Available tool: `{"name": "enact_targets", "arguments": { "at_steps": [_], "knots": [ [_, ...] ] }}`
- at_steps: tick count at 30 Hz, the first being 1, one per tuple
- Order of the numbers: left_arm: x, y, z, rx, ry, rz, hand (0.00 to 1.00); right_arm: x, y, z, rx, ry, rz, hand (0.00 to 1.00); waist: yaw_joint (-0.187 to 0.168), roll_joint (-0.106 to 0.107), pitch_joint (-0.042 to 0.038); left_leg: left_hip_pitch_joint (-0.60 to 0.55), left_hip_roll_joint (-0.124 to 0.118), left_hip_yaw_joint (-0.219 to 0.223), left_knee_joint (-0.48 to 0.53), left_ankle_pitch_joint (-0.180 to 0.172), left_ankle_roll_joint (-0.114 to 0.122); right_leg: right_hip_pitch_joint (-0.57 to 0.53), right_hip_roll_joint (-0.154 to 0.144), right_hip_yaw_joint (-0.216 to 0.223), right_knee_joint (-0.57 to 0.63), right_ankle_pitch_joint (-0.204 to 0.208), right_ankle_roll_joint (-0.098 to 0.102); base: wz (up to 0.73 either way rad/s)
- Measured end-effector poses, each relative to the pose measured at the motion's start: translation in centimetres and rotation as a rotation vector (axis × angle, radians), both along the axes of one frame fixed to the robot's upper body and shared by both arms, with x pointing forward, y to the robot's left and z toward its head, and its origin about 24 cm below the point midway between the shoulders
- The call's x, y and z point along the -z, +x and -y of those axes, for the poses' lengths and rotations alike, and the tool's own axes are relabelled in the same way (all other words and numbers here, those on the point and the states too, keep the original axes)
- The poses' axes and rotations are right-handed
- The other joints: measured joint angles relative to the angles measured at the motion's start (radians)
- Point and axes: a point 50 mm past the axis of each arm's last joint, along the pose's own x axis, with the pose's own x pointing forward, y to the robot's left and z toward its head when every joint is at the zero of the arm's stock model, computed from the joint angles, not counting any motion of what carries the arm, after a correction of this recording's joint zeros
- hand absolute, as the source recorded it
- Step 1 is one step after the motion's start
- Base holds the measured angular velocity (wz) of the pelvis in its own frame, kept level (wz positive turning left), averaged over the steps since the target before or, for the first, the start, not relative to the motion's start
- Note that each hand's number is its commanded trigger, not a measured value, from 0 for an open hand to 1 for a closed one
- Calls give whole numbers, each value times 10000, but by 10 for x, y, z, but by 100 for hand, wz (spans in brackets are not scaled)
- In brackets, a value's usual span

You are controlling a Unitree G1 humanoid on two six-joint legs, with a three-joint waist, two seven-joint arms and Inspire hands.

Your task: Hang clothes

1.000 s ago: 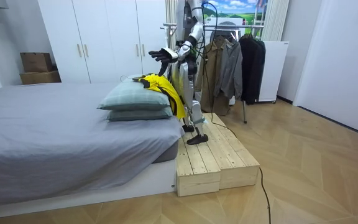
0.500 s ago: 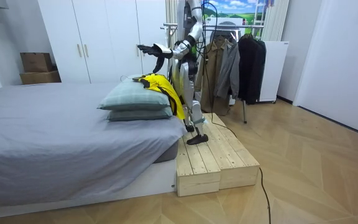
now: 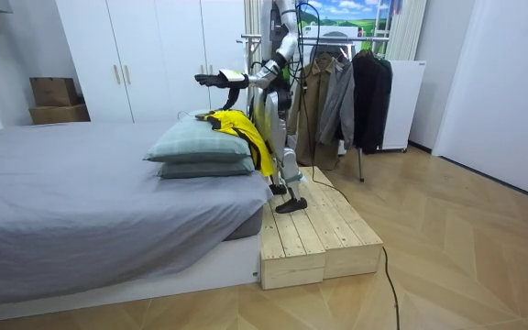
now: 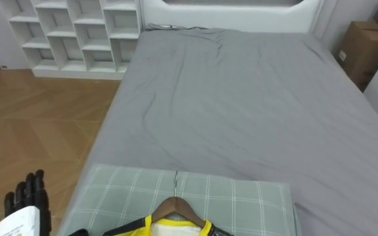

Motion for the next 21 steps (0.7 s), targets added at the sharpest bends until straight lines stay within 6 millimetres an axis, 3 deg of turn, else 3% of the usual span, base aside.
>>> {"name": "enact_targets", "arguments": {
  "at_steps": [21],
  "knots": [
    [2, 6, 27, 1462, -418, -607, 0, 0, 3, -2, -242, 173, 156, 0, -294, -56, -13, 45, 9, 147, 0, 1, 1, -21, 32, 189, 11, 1, 1, -1]
  ]
}}
